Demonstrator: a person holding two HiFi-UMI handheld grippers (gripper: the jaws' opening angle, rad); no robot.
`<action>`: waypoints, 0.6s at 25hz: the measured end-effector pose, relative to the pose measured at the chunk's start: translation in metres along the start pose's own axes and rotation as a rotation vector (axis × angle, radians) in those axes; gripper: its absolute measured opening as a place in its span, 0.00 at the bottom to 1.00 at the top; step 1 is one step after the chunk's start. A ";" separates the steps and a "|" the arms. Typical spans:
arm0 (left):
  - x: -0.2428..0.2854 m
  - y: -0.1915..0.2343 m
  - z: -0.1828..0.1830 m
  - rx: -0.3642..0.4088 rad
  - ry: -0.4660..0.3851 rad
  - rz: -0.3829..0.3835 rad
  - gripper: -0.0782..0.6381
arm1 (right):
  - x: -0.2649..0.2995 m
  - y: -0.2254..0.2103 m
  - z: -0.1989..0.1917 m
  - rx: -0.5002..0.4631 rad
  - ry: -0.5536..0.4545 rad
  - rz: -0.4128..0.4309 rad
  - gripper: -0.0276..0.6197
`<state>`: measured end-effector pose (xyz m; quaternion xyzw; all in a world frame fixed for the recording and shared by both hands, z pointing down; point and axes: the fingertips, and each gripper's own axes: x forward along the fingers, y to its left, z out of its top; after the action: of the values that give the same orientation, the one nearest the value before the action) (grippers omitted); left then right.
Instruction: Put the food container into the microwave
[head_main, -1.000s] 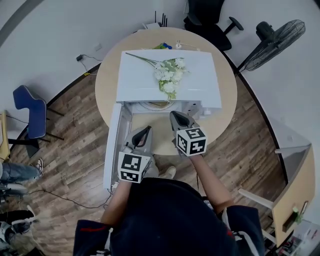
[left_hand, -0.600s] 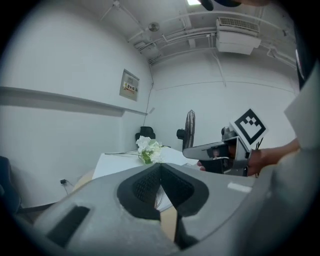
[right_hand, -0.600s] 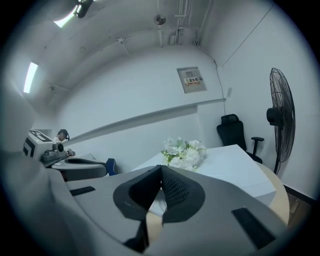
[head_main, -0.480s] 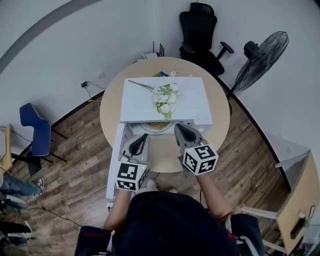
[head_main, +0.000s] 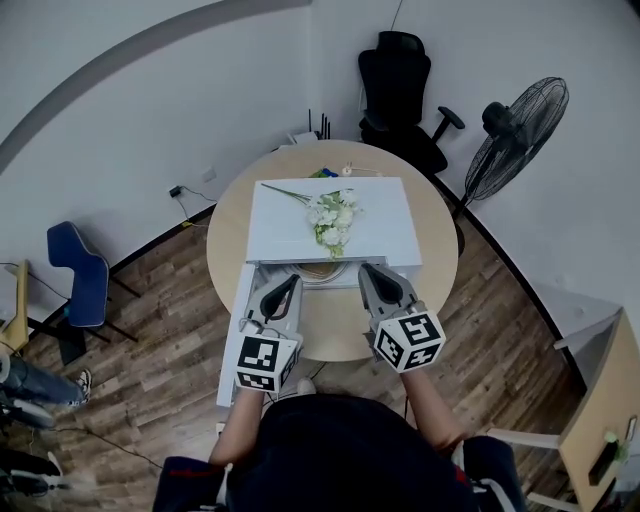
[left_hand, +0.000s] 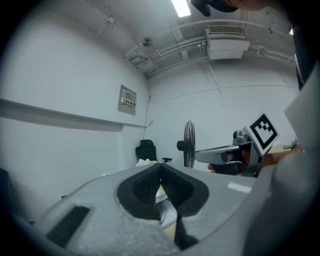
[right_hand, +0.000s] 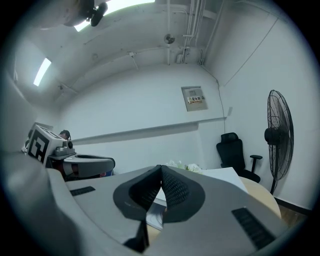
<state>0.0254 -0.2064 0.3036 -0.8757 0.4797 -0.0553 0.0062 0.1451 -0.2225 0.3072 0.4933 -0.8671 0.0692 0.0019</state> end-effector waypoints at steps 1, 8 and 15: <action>-0.001 -0.001 0.001 0.009 -0.003 0.004 0.13 | -0.001 0.001 0.002 -0.004 -0.005 0.001 0.06; -0.009 0.008 0.011 0.033 -0.024 0.033 0.13 | 0.001 0.004 -0.001 -0.001 -0.011 0.001 0.06; -0.018 0.013 0.012 0.031 -0.032 0.042 0.13 | 0.003 0.015 -0.001 0.007 -0.018 0.013 0.06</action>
<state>0.0062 -0.1986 0.2890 -0.8660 0.4968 -0.0483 0.0286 0.1309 -0.2173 0.3065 0.4881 -0.8701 0.0677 -0.0078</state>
